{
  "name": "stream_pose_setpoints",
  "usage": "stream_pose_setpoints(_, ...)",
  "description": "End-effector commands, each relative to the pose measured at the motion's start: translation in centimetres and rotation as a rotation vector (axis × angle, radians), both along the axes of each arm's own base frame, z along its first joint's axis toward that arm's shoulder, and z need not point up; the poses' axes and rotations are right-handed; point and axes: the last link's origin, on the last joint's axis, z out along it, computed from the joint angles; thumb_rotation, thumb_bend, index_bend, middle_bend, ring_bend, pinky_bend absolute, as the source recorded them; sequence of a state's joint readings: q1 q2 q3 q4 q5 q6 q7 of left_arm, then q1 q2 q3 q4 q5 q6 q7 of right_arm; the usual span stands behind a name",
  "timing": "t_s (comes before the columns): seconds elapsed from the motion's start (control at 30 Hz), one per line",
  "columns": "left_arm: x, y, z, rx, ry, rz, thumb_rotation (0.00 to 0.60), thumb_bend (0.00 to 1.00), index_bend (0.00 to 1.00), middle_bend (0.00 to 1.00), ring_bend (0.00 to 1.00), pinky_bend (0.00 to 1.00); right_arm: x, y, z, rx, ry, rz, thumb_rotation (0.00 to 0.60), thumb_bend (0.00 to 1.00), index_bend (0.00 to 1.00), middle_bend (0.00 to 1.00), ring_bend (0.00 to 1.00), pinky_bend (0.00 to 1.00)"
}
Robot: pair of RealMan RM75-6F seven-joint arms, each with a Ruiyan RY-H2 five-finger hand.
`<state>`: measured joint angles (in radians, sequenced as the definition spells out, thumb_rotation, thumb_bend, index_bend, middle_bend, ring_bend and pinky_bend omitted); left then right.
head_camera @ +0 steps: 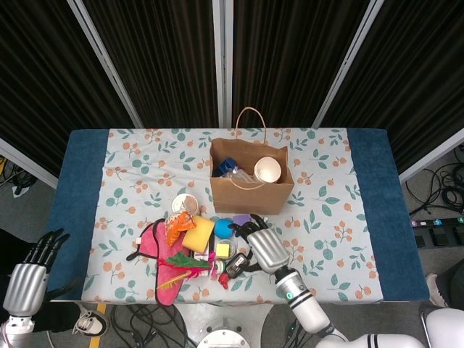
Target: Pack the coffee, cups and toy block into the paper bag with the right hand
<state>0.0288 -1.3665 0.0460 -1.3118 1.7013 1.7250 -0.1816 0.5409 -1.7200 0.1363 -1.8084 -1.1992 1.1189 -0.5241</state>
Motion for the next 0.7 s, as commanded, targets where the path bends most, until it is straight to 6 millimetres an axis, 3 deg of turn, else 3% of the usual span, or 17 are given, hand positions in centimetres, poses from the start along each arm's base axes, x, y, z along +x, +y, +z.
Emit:
stream_pose_setpoints(0.03, 0.0, 0.0, 0.0, 0.000, -0.001, -0.001, 0.600, 0.16, 0.18, 0.20, 0.12, 0.23, 0.6, -0.4, -1.3, -0.009, 0.032, 0.007, 0.600, 0.00, 0.19, 0.32, 0.21, 0.10)
stream_pose_setpoints(0.7, 0.1, 0.0, 0.4, 0.017, -0.021, -0.005, 0.600, 0.16, 0.18, 0.19, 0.12, 0.23, 2.3, -0.2, -5.5, -0.026, 0.099, 0.023, 0.600, 0.05, 0.20, 0.33, 0.20, 0.10)
